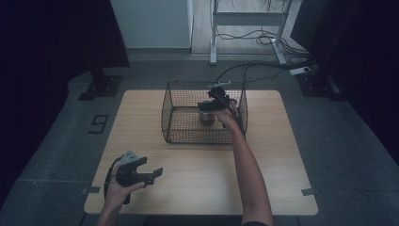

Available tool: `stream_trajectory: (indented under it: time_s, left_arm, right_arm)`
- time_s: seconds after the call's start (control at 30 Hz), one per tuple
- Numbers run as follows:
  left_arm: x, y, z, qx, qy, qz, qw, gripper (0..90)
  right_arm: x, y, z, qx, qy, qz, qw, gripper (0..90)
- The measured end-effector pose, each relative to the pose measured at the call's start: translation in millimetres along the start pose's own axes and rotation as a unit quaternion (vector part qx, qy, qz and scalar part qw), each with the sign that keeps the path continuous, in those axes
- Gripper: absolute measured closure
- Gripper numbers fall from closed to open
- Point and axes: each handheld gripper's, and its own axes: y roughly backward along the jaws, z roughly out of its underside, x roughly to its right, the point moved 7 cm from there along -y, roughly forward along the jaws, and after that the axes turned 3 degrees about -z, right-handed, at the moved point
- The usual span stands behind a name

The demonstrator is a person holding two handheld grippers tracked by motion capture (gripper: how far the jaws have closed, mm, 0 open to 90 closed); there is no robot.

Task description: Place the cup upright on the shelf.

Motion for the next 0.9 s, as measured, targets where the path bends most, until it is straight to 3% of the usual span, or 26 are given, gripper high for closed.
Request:
stream_trajectory:
  time_s: [0.4,0.9]
  left_arm:
    - [1.5,-0.1,-0.5,0.000,-0.002,-0.002,1.0000,15.3]
    - [8.5,-5.4,0.3,-0.008,-0.012,-0.001,0.9999,15.3]
  right_arm:
    - [-12.2,38.8,3.6,0.022,-0.001,-0.027,0.9994,17.5]
    - [-21.2,98.2,36.3,0.055,0.027,-0.036,0.9975,20.9]
